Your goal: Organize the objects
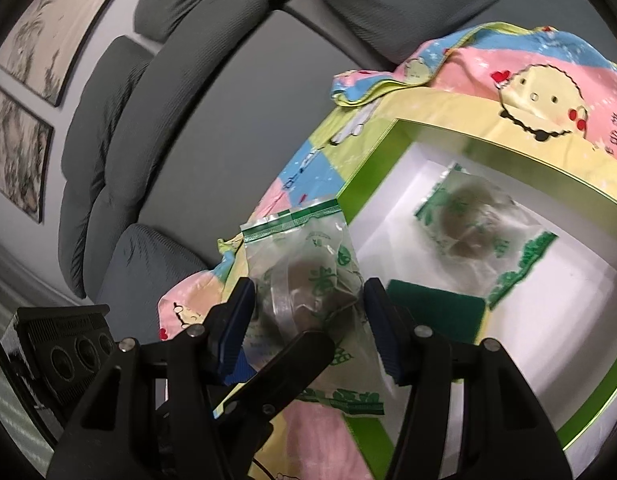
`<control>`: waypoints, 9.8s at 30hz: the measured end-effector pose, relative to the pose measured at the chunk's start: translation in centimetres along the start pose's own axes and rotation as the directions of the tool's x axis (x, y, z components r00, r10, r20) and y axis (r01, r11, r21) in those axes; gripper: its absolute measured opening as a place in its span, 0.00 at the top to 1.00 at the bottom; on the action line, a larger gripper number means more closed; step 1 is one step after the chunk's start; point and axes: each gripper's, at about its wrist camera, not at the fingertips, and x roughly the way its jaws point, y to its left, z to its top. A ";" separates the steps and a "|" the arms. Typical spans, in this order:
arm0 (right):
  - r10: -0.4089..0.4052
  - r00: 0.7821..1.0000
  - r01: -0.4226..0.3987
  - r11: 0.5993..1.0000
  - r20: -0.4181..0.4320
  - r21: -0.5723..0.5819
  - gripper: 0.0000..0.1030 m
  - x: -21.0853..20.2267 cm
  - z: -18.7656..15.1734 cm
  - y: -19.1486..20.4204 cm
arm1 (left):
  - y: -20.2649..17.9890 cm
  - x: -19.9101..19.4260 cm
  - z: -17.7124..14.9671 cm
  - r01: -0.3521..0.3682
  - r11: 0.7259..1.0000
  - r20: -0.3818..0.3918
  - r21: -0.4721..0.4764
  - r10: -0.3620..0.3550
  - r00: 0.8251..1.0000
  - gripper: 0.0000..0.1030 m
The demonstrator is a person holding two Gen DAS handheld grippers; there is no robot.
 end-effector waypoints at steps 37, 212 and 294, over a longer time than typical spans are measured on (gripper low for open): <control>-0.109 0.992 0.118 0.976 -0.056 0.182 0.45 1.7 1.0 -6.0 | -0.2 6.0 -0.2 0.001 0.998 -0.195 -0.056 -0.012 0.981 0.49; 0.017 0.964 -0.100 0.948 -0.266 -0.302 0.80 10.8 -9.3 13.9 | 15.5 -13.3 -6.8 -0.251 0.848 0.176 -0.468 0.367 0.913 0.53; -0.287 0.954 0.274 0.952 0.090 0.137 0.77 -0.8 -0.3 -3.2 | 1.5 3.2 0.0 -0.044 0.991 -0.027 -0.126 0.041 0.999 0.53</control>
